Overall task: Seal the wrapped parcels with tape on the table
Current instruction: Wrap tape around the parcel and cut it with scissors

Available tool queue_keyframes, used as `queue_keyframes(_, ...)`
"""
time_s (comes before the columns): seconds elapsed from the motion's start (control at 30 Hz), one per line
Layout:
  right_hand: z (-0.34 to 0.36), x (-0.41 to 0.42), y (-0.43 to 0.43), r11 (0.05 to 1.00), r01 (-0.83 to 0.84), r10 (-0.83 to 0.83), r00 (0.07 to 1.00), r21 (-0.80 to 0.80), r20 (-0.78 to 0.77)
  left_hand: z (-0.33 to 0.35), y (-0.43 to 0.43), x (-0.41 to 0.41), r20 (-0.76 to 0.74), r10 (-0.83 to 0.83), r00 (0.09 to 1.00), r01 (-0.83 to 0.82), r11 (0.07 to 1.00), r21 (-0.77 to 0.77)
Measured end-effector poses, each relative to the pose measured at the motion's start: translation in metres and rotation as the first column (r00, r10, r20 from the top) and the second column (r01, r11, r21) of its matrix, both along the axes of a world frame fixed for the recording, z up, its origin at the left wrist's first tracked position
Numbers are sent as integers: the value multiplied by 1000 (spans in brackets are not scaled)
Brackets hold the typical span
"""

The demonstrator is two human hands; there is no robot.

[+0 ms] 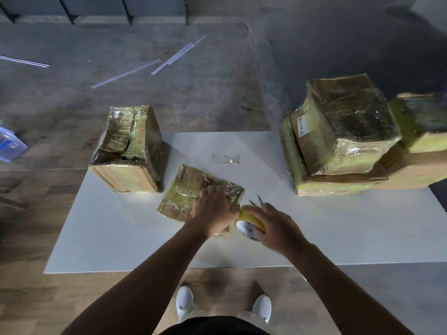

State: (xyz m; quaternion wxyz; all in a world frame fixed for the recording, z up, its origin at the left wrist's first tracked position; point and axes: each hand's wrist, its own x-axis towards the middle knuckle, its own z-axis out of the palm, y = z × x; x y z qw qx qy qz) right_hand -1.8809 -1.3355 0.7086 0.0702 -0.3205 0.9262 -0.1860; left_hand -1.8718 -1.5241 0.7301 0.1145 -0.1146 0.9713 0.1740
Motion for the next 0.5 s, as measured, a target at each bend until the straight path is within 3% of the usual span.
queue_keyframes(0.07,-5,0,2,992,-24,32,998,124,-61,1,2,1,0,7,1000,-7,1000,-21)
queue_keyframes(0.2,-15,-5,-2,979,-64,87,990,194,-109,1,8,3,-12,-7,1000,5,990,-139)
queue_keyframes(0.3,-15,-9,-14,986,-87,103,989,144,-108,7,18,-2,37,19,999,-10,972,-233)
queue_keyframes(0.4,-14,-5,-16,987,-86,112,973,134,-201,8,32,-5,87,26,996,7,934,-356)
queue_keyframes(0.5,-18,-2,-10,997,-72,72,990,2,-119,5,34,-4,85,45,995,-10,926,-377)
